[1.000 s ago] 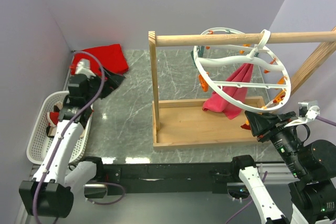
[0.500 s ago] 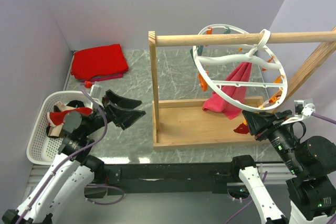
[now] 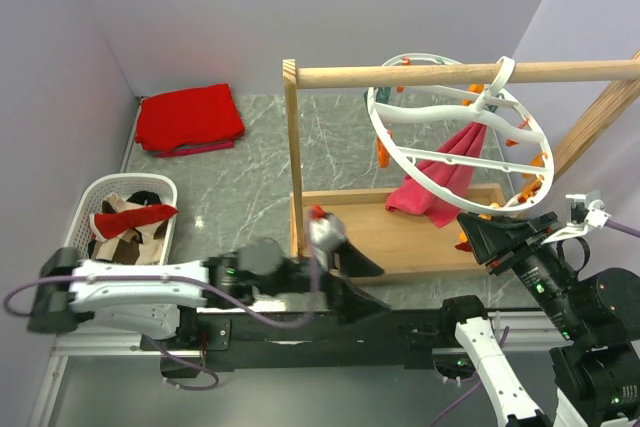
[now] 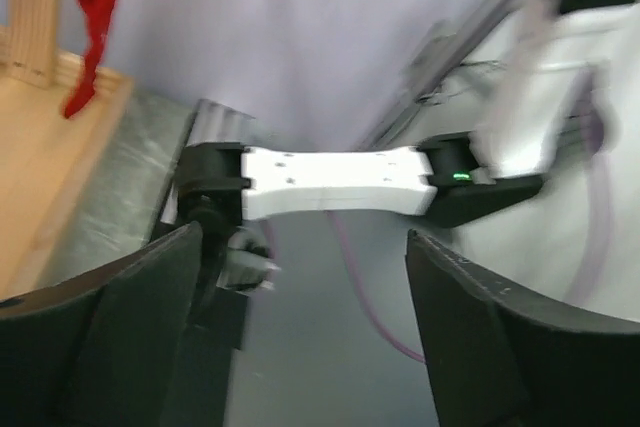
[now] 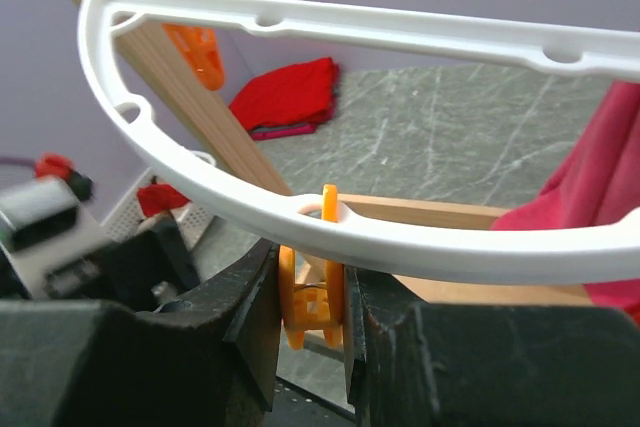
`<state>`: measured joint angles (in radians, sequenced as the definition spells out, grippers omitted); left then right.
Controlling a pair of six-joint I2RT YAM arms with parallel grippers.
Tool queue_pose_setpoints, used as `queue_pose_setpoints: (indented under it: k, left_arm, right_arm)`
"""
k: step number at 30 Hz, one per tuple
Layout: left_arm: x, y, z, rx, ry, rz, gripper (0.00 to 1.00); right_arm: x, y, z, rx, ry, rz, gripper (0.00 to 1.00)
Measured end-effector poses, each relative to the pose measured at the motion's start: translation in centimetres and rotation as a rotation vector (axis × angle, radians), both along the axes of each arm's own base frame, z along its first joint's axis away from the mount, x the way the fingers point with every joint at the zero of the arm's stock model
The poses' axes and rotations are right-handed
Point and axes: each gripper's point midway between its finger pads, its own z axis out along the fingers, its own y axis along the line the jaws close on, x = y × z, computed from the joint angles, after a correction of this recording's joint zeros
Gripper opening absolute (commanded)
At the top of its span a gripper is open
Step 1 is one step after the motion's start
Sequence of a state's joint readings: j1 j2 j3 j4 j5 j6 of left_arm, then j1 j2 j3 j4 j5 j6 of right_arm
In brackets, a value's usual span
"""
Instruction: Remove the socks clipped to the hanger
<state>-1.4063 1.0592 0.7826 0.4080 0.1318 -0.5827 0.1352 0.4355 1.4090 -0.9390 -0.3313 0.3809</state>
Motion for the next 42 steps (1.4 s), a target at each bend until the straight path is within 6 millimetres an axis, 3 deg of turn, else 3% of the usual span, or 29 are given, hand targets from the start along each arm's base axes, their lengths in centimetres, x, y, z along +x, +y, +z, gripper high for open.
queue_pose_setpoints:
  k: [2,4,9,13,21,32,37,39,40,42]
  left_arm:
    - [-0.3,-2.8,-1.2,0.041,-0.045,0.049,0.99]
    - [0.7,-5.6,-2.8,0.087,-0.099,0.134,1.0]
    - [4.8,-11.8,-6.4,0.203,-0.238,0.349,0.96]
    - [6.8,-15.9,-7.6,0.222,-0.339,0.433,0.96]
    - [8.2,-20.1,-10.1,0.23,-0.451,0.468,0.96]
    - [11.5,-22.6,-8.9,0.204,-0.502,0.542,0.99]
    - [12.0,-23.0,-8.8,0.207,-0.497,0.544,0.71]
    - [11.9,-23.1,-8.8,0.2,-0.486,0.534,0.6]
    - [11.8,-23.2,-8.8,0.199,-0.482,0.526,0.37]
    - [11.4,-23.4,-9.0,0.194,-0.468,0.505,0.2]
  right_arm:
    - [-0.3,0.3,0.4,0.019,-0.006,0.02,0.0]
    - [-0.6,0.7,0.8,0.037,-0.01,0.041,0.0]
    - [-1.0,1.4,1.2,0.073,-0.008,0.081,0.0]
    - [-1.1,1.5,1.3,0.087,-0.001,0.088,0.0]
    - [-1.3,1.8,1.3,0.096,0.004,0.103,0.0]
    - [-1.4,1.8,1.3,0.096,0.004,0.105,0.0]
    - [-1.4,1.8,1.3,0.096,0.004,0.107,0.0]
    - [-1.4,1.8,1.3,0.095,0.004,0.107,0.07]
    - [-1.4,1.8,1.3,0.095,0.004,0.107,0.09]
    - [-1.4,1.8,1.3,0.095,0.005,0.107,0.17]
